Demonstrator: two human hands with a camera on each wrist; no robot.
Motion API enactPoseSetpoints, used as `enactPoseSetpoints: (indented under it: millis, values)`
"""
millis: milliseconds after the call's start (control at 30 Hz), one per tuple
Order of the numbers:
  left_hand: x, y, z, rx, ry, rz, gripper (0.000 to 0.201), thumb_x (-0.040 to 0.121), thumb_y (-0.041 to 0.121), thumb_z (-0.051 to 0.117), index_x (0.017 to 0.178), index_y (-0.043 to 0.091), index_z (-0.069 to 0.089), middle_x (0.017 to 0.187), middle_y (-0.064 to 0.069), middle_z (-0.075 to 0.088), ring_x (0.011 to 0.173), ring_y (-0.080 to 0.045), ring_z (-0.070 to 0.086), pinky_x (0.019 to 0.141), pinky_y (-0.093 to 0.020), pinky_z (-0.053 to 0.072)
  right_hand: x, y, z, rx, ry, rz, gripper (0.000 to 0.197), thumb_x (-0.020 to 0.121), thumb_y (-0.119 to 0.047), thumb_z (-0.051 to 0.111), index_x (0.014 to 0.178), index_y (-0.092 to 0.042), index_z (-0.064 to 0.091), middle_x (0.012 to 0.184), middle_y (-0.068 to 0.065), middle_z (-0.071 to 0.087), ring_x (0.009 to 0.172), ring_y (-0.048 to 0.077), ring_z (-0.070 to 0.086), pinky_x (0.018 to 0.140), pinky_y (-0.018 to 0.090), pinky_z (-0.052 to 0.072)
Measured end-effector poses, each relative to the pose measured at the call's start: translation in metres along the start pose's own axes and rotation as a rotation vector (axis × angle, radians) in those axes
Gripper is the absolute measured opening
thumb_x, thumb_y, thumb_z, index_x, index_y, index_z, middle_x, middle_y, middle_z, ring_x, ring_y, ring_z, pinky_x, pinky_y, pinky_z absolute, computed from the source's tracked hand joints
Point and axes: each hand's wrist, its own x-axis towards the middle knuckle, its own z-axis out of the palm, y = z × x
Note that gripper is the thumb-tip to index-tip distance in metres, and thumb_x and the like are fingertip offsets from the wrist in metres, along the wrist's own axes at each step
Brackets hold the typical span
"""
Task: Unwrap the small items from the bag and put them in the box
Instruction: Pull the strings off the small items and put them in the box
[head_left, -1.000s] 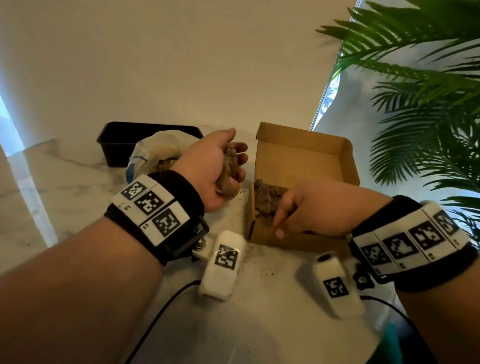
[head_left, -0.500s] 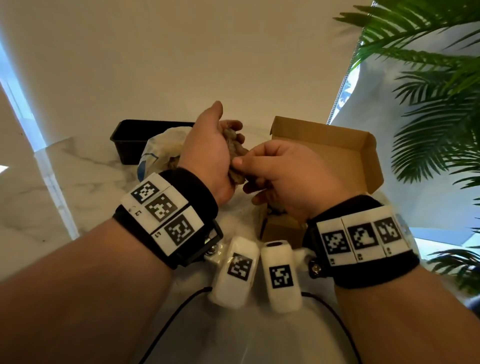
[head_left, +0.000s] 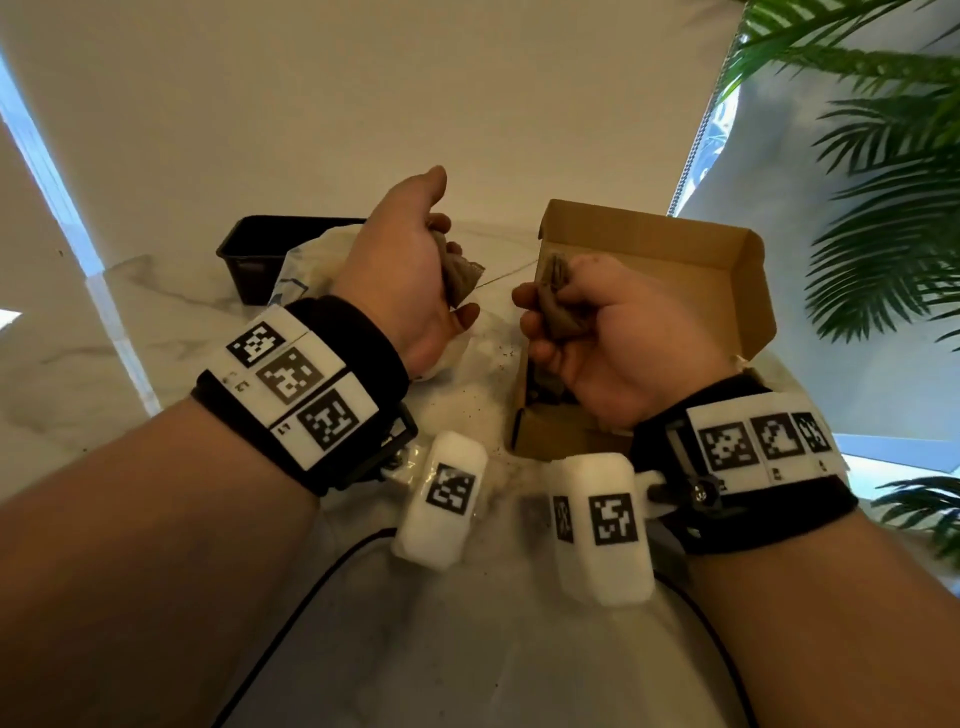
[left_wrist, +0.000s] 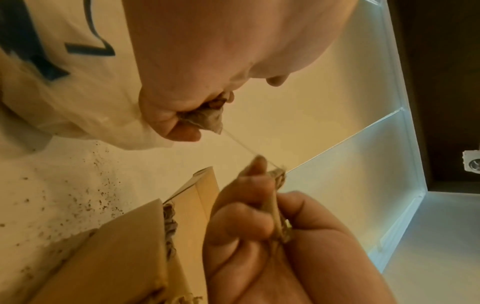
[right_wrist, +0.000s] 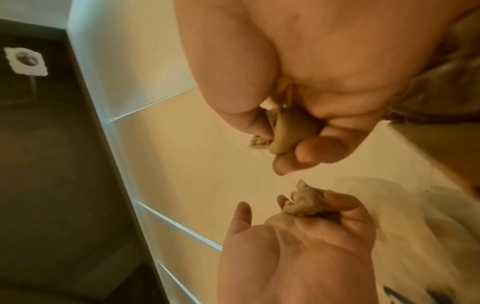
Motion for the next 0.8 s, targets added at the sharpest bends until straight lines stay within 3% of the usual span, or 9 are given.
enactPoseSetpoints:
  millis: [133, 233, 467, 633, 800]
  values:
    - [0.0022, 0.0007, -0.0007, -0.022, 0.075, 0.041, 0.027, 0.095, 0.042, 0.055, 0.082, 0.020, 0.046, 0.070, 0.003, 0.040, 0.053, -0.011, 0.042, 0.065, -0.033, 0.040, -0.0035, -0.0029, -0.0023, 0.049, -0.104, 0.134, 0.022, 0.091, -0.021, 0.037, 0.096, -0.010, 0.056, 0.070, 0.003, 0.048, 0.055, 0.016, 0.043, 0.050, 0.025, 0.032]
    - [0.0020, 0.0024, -0.0006, -0.064, 0.119, 0.059, 0.028, 0.097, 0.030, 0.052, 0.072, 0.019, 0.043, 0.066, 0.003, 0.037, 0.051, -0.012, 0.037, 0.064, -0.032, 0.037, -0.0062, -0.0022, -0.0022, -0.040, -0.140, 0.121, 0.020, 0.094, -0.024, 0.045, 0.090, -0.010, 0.059, 0.063, 0.000, 0.043, 0.054, 0.014, 0.040, 0.049, 0.026, 0.029]
    - [0.0027, 0.0017, -0.0004, -0.041, 0.155, 0.039, 0.025, 0.094, 0.025, 0.053, 0.073, 0.017, 0.043, 0.064, 0.003, 0.037, 0.049, -0.011, 0.039, 0.065, -0.033, 0.039, -0.0044, 0.0007, -0.0031, -0.038, -0.131, 0.094, 0.027, 0.092, -0.025, 0.039, 0.075, -0.013, 0.056, 0.063, 0.001, 0.047, 0.057, 0.018, 0.046, 0.052, 0.027, 0.033]
    - [0.0044, 0.0026, 0.0001, -0.039, 0.193, 0.046, 0.018, 0.094, 0.025, 0.057, 0.079, 0.017, 0.051, 0.077, 0.000, 0.048, 0.072, -0.016, 0.052, 0.074, -0.036, 0.051, -0.0046, 0.0019, -0.0001, 0.045, -0.139, -0.040, 0.026, 0.091, -0.021, 0.038, 0.078, -0.011, 0.058, 0.060, 0.003, 0.042, 0.053, 0.019, 0.039, 0.053, 0.027, 0.027]
    - [0.0065, 0.0024, -0.0047, -0.068, 0.174, -0.008, 0.022, 0.097, 0.019, 0.053, 0.076, 0.014, 0.048, 0.070, 0.000, 0.042, 0.063, -0.014, 0.048, 0.061, -0.031, 0.051, -0.0030, 0.0020, -0.0007, 0.161, -0.180, -0.110, 0.020, 0.076, -0.023, 0.044, 0.073, -0.011, 0.060, 0.057, 0.004, 0.041, 0.051, 0.019, 0.038, 0.053, 0.026, 0.026]
